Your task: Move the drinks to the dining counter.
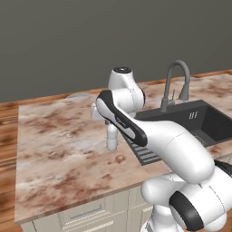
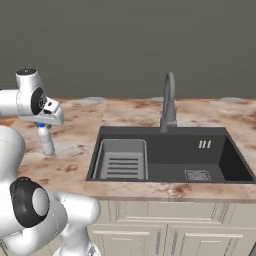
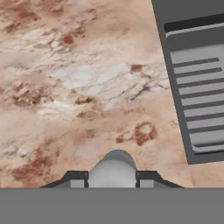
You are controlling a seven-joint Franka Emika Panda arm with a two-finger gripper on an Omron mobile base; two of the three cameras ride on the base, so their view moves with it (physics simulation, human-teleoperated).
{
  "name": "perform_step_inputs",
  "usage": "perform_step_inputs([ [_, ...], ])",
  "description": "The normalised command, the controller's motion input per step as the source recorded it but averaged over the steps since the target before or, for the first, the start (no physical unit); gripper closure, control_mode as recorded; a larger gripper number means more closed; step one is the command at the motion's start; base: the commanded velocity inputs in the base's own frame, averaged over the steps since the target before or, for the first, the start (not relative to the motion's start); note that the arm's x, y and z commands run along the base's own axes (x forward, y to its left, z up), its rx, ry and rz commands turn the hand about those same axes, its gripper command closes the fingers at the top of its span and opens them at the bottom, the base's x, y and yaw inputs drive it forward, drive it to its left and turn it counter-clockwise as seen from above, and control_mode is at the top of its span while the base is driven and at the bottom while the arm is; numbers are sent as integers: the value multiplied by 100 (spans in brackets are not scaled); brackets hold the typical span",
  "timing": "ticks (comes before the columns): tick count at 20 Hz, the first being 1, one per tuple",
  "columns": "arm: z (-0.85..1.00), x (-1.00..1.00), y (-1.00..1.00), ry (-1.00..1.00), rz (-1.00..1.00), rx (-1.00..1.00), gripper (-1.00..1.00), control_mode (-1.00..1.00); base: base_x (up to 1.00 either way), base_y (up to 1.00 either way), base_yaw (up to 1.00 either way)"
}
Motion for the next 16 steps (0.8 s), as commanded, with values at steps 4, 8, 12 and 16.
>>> perform_step_inputs([
  [4,-17,21,0,0,0,0,100,-100,0,0,0],
  [8,-16,20,0,0,0,0,100,-100,0,0,0],
  [12,-18,24,0,0,0,0,100,-100,0,0,0],
  [16,-30,23,0,0,0,0,100,-100,0,0,0],
])
